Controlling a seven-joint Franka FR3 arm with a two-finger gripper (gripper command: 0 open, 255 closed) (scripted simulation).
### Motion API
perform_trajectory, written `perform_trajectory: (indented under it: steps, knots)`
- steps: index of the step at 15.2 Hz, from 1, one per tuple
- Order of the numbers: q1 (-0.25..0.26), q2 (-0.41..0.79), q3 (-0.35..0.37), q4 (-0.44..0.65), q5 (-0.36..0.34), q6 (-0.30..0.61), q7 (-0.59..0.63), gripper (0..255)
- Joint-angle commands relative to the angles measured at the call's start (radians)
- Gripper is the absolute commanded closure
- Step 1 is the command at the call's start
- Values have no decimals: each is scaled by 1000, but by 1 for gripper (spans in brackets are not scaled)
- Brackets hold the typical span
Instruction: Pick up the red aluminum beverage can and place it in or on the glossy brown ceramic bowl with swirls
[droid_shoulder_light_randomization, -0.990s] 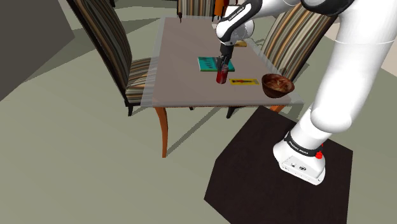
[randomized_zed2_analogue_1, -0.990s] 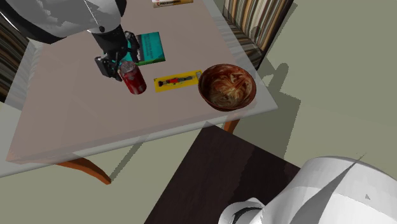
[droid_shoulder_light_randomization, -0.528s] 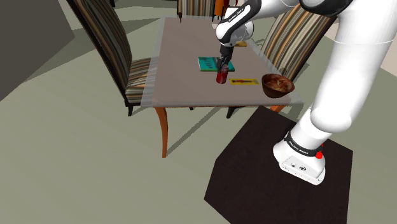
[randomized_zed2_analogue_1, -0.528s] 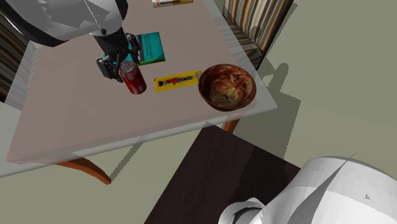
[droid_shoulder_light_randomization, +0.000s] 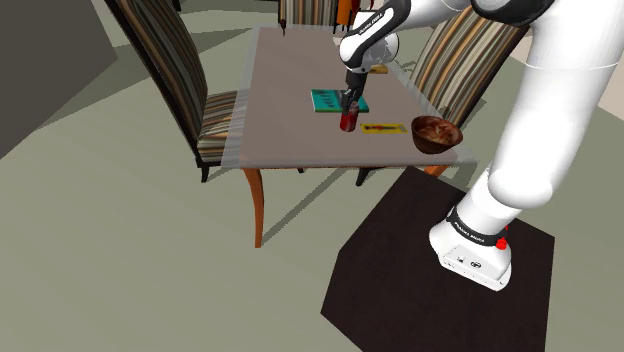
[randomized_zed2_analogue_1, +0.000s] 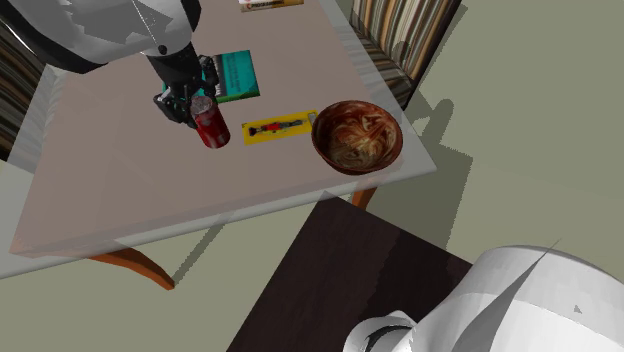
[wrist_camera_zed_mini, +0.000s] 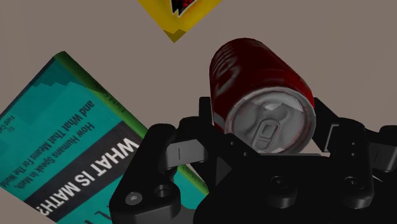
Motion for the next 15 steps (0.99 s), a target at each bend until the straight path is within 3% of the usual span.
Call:
perform_trajectory:
  steps: [1, 15]
  knots:
    - [0, 0, 0, 0, 0, 0, 0, 255]
    - [13, -97, -17, 47, -47, -138, 31, 255]
